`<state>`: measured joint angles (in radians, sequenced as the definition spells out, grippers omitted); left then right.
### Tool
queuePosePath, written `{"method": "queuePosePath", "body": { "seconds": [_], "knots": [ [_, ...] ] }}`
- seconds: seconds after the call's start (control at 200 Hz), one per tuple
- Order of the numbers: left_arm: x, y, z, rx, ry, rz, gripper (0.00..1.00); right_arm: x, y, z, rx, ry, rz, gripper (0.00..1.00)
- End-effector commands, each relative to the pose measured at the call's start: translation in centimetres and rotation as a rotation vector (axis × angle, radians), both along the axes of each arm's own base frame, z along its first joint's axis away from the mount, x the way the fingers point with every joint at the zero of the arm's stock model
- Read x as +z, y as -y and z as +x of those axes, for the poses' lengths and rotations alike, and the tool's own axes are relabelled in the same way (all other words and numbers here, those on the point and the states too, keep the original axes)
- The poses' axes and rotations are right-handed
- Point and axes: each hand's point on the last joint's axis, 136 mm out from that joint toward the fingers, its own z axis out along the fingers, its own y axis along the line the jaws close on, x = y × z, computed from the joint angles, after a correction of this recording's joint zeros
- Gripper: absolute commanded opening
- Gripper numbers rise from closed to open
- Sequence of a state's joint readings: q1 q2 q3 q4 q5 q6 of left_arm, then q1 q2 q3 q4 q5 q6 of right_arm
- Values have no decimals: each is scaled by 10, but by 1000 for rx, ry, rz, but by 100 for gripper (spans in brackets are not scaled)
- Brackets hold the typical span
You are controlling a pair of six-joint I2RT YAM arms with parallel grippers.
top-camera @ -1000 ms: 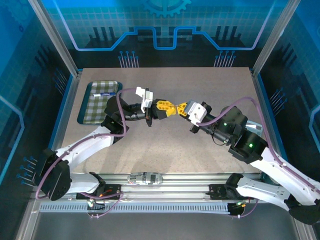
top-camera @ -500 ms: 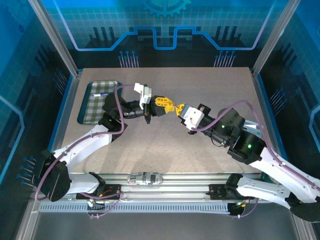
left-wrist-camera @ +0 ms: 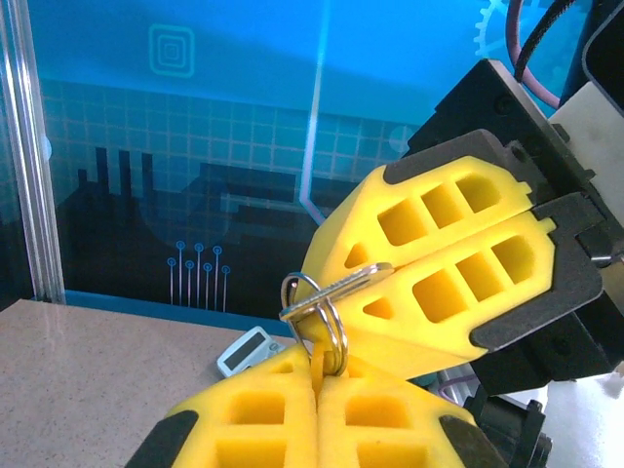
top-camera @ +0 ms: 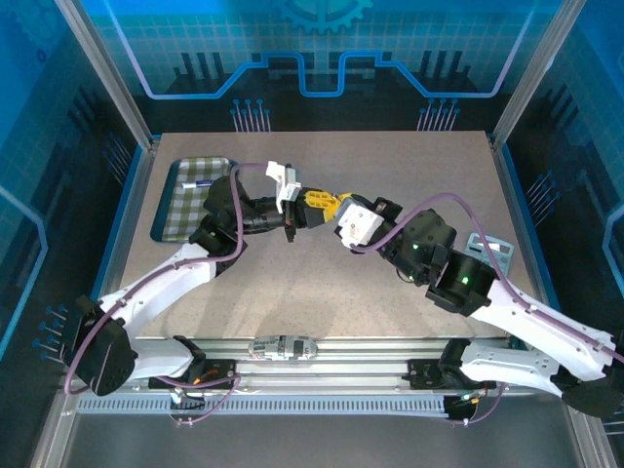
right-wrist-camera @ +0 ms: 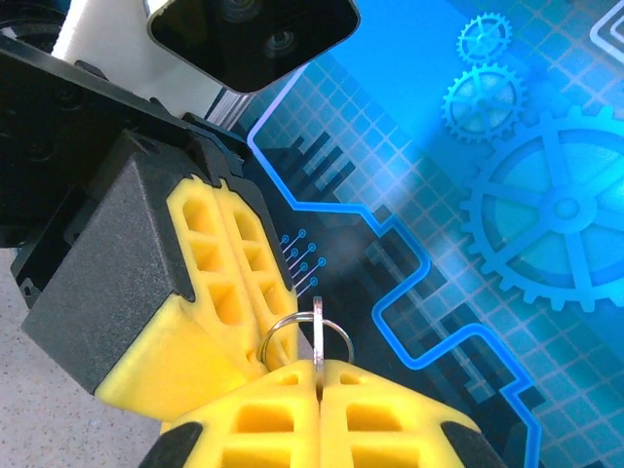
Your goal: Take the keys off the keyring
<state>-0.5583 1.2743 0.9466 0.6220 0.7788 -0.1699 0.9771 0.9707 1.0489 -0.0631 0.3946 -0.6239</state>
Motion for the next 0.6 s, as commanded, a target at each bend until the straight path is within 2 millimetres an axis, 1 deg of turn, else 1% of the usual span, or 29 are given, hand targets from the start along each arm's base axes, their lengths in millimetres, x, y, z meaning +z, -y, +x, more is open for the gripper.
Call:
{"method": "queuePosePath", "body": {
  "seconds": [0.0, 0.11, 0.17, 0.245, 0.315, 0.395, 0.49, 0.595],
  "knots": [
    [35, -6, -17, -19, 92, -83, 0, -27, -22, -23, 151, -33, -90, 0],
    [40, -10, -13, -28, 76, -123, 0, -35, -22, -32, 192, -39, -115, 0],
    [40, -9, -12, -32, 69, -127, 0, -35, -18, -29, 172, -53, -103, 0],
    [42, -11, -12, -32, 68, -141, 0, -30, -11, -30, 190, -70, -56, 0],
    [42, -13, -11, -31, 58, -148, 0, -35, -10, -32, 211, -71, -68, 0],
    [42, -12, -12, -39, 55, -142, 0, -42, -10, -32, 211, -80, -100, 0],
    [42, -11, -13, -52, 52, -135, 0, -43, -13, -31, 214, -65, -111, 0],
    [40, -8, -15, -70, 50, -127, 0, -38, -12, -21, 165, -49, -91, 0]
  ]
}}
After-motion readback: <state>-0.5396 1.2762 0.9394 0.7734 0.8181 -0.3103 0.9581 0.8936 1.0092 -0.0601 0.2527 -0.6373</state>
